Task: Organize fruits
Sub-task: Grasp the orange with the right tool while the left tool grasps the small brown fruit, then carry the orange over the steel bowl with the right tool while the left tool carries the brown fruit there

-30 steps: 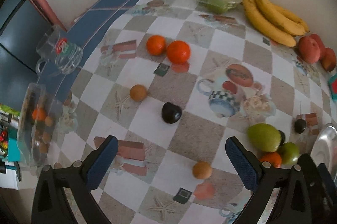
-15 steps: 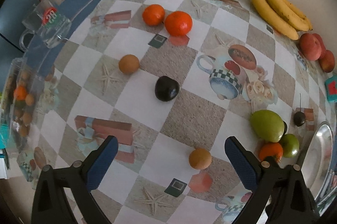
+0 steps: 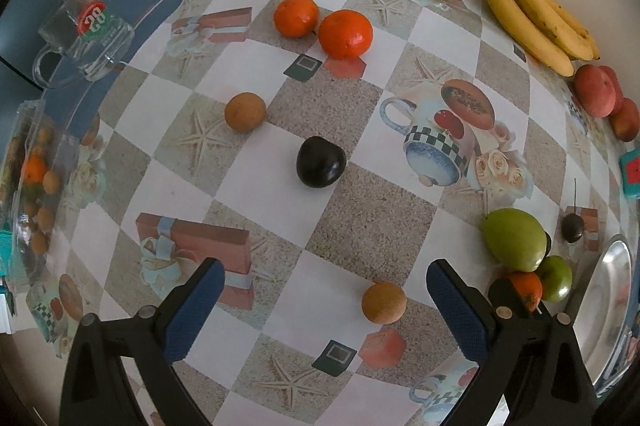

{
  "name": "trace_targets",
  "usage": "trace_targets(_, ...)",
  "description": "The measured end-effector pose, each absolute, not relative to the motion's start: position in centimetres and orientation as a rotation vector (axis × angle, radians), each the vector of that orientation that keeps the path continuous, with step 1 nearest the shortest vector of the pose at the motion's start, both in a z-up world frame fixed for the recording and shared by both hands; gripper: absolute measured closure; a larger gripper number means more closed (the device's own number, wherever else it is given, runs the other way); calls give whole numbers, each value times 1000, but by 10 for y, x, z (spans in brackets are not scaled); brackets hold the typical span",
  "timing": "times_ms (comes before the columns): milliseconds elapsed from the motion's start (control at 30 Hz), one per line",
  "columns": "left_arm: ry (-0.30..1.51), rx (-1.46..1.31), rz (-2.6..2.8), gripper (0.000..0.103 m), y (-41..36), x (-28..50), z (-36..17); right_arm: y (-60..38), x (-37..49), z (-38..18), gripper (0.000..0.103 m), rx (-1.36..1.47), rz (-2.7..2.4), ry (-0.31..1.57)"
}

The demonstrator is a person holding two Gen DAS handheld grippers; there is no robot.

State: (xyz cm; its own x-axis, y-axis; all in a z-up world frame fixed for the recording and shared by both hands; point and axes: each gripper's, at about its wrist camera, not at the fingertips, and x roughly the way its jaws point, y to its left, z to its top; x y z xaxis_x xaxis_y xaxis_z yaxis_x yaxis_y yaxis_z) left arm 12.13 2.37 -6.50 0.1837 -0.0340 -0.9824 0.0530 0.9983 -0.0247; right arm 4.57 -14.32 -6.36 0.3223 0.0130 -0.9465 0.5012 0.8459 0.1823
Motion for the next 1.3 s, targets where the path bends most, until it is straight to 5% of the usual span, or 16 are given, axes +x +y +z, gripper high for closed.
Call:
trace_targets(167, 1383, 12, -65, 1, 26, 119, -62, -140, 47, -64, 64, 492, -321, 1205)
trace_targets(567, 1370, -4, -97, 12, 20, 112, -46, -143, 31, -44, 65, 534, -294, 1182)
trace_targets(1300, 1430, 114, -193, 75, -28, 82, -63, -152, 2, 3, 65, 550, -282, 1056)
